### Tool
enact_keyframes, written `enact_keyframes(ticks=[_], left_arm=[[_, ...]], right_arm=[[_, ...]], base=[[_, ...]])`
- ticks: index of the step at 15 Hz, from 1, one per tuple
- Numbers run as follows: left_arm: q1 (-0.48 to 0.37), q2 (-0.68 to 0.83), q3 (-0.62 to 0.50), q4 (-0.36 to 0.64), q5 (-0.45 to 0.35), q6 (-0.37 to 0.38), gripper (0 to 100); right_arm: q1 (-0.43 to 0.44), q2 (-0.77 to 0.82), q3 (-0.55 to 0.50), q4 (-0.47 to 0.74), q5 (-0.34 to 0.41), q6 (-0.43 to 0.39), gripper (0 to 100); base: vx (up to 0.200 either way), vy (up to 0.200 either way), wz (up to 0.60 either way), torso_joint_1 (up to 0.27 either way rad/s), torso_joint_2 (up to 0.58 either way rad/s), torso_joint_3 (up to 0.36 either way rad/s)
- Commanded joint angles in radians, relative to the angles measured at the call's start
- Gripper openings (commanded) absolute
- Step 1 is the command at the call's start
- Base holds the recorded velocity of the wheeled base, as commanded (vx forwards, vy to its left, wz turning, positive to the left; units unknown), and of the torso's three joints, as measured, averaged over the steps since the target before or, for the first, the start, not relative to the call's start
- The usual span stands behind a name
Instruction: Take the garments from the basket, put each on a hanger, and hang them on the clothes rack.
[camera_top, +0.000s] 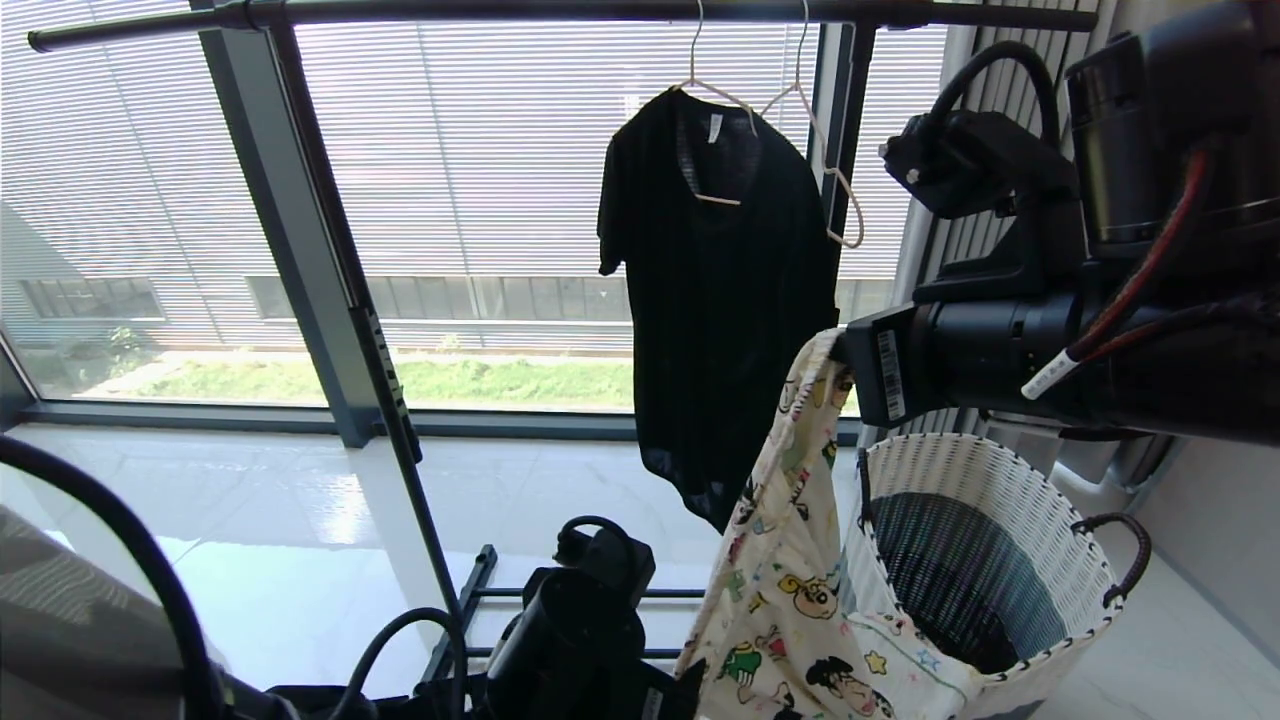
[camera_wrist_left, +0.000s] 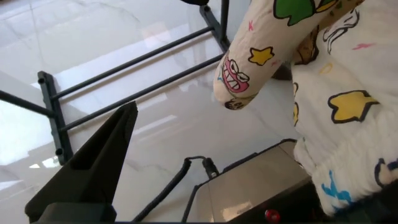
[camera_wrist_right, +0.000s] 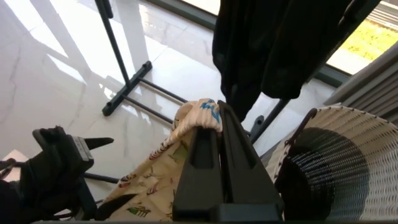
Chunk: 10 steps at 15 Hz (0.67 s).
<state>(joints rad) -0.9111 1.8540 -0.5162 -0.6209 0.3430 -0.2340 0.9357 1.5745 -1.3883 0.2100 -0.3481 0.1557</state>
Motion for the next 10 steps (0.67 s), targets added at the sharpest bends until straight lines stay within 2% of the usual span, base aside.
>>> enact_keyframes(ticks=[1,4,5,7,9,10], left_arm=[[0.009,-0.118,0.077,0.001,0.034,0.001,100],[0.009,-0.162,0.114,0.001,0.039,0.002,100],[0.009,-0.188,0.130,0.001,0.050,0.010,0],[0.009,-0.216,0.131,0.001,0.099,0.018,0],[0.009,-0.259,0.134,0.003,0.117,0.084,0],[0.012,-0.289,0.140,0.003,0.119,0.151,0]], right_arm=[[0.005,0.013,-0.009,-0.001,0.000,-0.002,0],[0.009,0.009,-0.020,0.000,-0.002,-0.002,0],[0.012,0.004,-0.018,0.000,-0.005,-0.002,0],[0.014,-0.010,-0.009,0.005,-0.006,-0.002,0],[0.014,-0.028,0.006,0.029,-0.008,-0.002,0],[0.014,-0.042,0.018,0.046,-0.008,-0.002,0]], base=[[0.000,0.000,0.00,0.000,0.00,0.000],[0.000,0.000,0.00,0.000,0.00,0.000],[0.000,0.000,0.00,0.000,0.00,0.000],[0.000,0.000,0.00,0.000,0.00,0.000],[0.000,0.000,0.00,0.000,0.00,0.000],[0.000,0.000,0.00,0.000,0.00,0.000]])
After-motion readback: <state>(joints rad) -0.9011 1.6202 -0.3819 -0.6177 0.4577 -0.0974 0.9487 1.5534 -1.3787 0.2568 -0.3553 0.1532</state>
